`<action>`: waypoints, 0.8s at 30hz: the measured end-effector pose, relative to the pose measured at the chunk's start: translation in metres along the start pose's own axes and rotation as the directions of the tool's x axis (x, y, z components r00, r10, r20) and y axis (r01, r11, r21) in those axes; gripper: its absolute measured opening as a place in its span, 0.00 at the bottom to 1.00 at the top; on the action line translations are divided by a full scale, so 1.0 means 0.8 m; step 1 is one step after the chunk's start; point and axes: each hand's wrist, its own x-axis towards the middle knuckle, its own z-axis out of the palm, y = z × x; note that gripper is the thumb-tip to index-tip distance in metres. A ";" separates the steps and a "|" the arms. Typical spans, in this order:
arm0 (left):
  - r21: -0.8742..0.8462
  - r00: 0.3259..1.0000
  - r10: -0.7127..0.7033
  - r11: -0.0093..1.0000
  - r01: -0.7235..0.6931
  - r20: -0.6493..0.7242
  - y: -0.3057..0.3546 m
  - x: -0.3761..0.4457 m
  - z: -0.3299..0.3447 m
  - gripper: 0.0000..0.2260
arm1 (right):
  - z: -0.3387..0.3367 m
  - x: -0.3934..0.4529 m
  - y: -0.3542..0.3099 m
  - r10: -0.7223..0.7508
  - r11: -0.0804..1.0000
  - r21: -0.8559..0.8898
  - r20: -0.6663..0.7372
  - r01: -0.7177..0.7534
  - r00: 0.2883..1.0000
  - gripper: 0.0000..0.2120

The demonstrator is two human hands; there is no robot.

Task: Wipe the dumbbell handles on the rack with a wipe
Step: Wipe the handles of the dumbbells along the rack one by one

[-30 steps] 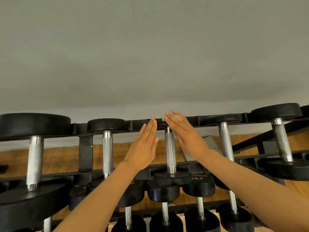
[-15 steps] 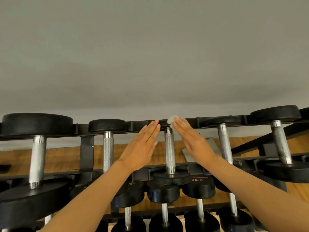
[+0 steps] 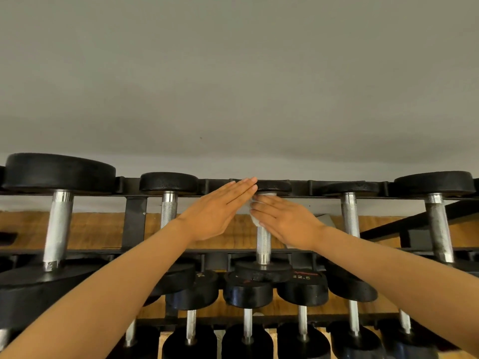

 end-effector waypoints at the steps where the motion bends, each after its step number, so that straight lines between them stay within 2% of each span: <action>1: 0.000 1.000 0.006 1.000 -0.006 0.009 -0.002 0.000 0.000 0.29 | -0.001 0.000 -0.002 -0.023 0.999 -0.033 0.001 0.023 1.000 0.17; 3: -0.020 1.000 0.014 1.000 -0.014 0.007 -0.002 0.001 0.000 0.34 | -0.003 -0.005 -0.009 -0.108 0.993 -0.040 0.039 0.109 0.993 0.14; 4: -0.033 1.000 0.015 0.999 -0.015 -0.004 -0.001 0.001 0.000 0.35 | -0.002 -0.011 -0.016 -0.176 0.984 0.011 0.091 0.176 0.980 0.15; 7: -0.073 1.000 0.003 0.997 -0.004 -0.022 0.002 0.000 0.002 0.35 | -0.008 -0.027 -0.030 -0.378 0.914 0.273 0.296 0.302 0.877 0.19; 8: -0.089 1.000 0.002 0.996 -0.004 -0.030 0.001 0.000 0.003 0.35 | -0.012 -0.024 -0.024 -0.405 0.902 0.291 0.324 0.317 0.855 0.19; 10: -0.115 0.999 0.013 0.993 -0.019 -0.045 0.000 0.002 0.006 0.34 | -0.018 -0.002 -0.004 -0.372 0.926 0.189 0.327 0.326 0.869 0.16; 13: -0.134 0.994 0.047 0.989 -0.060 -0.098 -0.001 0.003 0.010 0.32 | -0.023 0.032 0.014 -0.210 0.975 -0.035 0.204 0.221 0.956 0.07; 14: -0.135 0.993 0.046 0.989 -0.061 -0.109 -0.001 0.004 0.011 0.32 | -0.022 0.034 0.010 -0.165 0.982 -0.060 0.182 0.178 0.969 0.04; 16: -0.135 0.993 0.034 0.990 -0.050 -0.117 -0.001 0.003 0.014 0.32 | -0.013 0.022 -0.005 -0.145 0.987 -0.042 0.169 0.154 0.975 0.04; 18: -0.135 0.993 0.024 0.990 -0.040 -0.120 0.000 0.002 0.015 0.33 | -0.008 0.004 -0.024 -0.243 0.970 0.084 0.240 0.229 0.940 0.07; 21: -0.143 0.990 0.041 0.988 -0.060 -0.132 -0.001 0.003 0.014 0.34 | -0.017 -0.001 -0.035 -0.397 0.914 0.260 0.403 0.313 0.824 0.17; 23: -0.150 0.991 0.040 0.987 -0.059 -0.126 0.000 0.002 0.012 0.34 | -0.025 0.014 -0.013 -0.410 0.912 0.203 0.442 0.356 0.798 0.15; 24: -0.150 0.992 0.039 0.987 -0.058 -0.122 0.001 0.002 0.011 0.34 | -0.028 0.023 0.002 -0.370 0.928 0.123 0.418 0.351 0.830 0.12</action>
